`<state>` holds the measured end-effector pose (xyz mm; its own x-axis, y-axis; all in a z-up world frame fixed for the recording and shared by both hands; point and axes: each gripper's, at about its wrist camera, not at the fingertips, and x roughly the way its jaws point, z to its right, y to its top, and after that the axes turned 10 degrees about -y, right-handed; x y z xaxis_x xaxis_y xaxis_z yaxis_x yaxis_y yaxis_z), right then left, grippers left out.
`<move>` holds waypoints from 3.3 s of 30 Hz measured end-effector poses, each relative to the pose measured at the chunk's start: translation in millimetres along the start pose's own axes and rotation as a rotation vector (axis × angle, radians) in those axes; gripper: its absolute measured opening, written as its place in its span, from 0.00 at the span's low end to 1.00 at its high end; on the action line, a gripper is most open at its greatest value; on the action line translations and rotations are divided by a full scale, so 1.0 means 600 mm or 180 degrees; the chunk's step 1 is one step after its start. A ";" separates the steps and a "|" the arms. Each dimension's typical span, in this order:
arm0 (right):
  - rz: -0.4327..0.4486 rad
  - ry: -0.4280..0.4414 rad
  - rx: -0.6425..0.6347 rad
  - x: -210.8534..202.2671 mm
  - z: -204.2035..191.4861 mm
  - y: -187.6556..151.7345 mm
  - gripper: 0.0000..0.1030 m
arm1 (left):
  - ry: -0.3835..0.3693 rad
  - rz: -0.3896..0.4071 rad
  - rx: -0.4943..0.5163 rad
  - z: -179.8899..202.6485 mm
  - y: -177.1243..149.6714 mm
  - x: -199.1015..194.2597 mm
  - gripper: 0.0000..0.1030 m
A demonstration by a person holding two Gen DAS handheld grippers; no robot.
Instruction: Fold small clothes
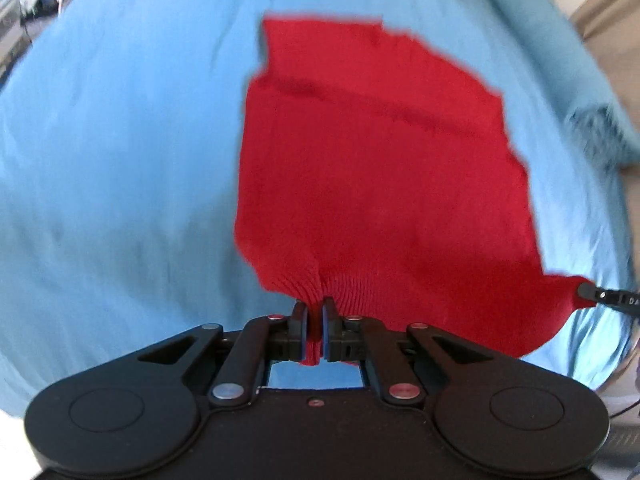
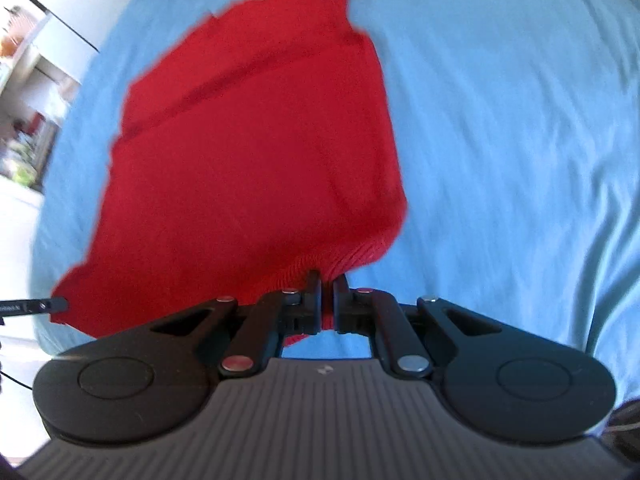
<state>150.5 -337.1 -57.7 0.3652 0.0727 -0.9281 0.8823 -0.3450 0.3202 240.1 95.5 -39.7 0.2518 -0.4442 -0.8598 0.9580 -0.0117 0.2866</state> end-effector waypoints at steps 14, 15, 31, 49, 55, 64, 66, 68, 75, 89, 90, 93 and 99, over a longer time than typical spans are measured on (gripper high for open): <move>0.0975 0.0445 0.0097 -0.025 -0.058 0.379 0.20 | -0.0165 0.1228 0.0093 0.017 0.387 0.079 0.06; 0.1015 0.0421 0.0101 -0.004 -0.061 0.409 0.20 | -0.0139 0.1256 0.0089 0.013 0.404 0.095 0.06; 0.0910 0.0053 0.0412 0.323 -0.044 0.558 0.20 | 0.0328 0.1094 -0.0340 -0.059 0.539 0.323 0.08; 0.1397 -0.0128 -0.0546 0.264 -0.127 0.423 0.97 | 0.0611 0.1018 0.0745 0.017 0.342 0.295 0.95; 0.1268 -0.0396 -0.1035 0.313 -0.165 0.332 0.97 | 0.0698 0.0833 0.0862 -0.007 0.291 0.339 0.95; 0.1224 -0.0298 -0.0949 0.355 -0.142 0.300 1.00 | 0.0655 0.0732 0.0816 -0.025 0.284 0.363 1.00; 0.1232 -0.0345 -0.1006 0.359 -0.148 0.300 1.00 | 0.0665 0.0720 0.0790 -0.024 0.288 0.364 1.00; 0.1230 -0.0350 -0.1006 0.360 -0.147 0.301 1.00 | 0.0674 0.0694 0.0775 -0.023 0.289 0.363 1.00; 0.1121 -0.0377 -0.1095 0.344 -0.151 0.313 1.00 | 0.0678 0.0496 0.0705 -0.024 0.312 0.367 1.00; 0.1025 -0.0384 0.0105 0.233 -0.102 0.203 1.00 | 0.0721 0.0595 0.0748 0.075 0.285 0.339 1.00; 0.0973 -0.0363 0.0231 0.241 -0.094 0.195 1.00 | 0.0678 0.0590 0.0728 0.085 0.282 0.344 1.00; 0.0887 -0.0252 0.0595 0.269 -0.071 0.184 0.96 | 0.0589 0.0577 0.0634 0.106 0.282 0.366 1.00; 0.1126 -0.0125 0.1187 0.292 -0.035 0.199 0.81 | 0.0569 0.0576 0.0356 0.108 0.312 0.408 1.00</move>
<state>326.3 -346.0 -178.2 0.6044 -0.1414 -0.7840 0.5383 -0.6530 0.5328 472.3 -73.8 -169.1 0.4473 -0.2831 -0.8484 0.8766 -0.0497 0.4787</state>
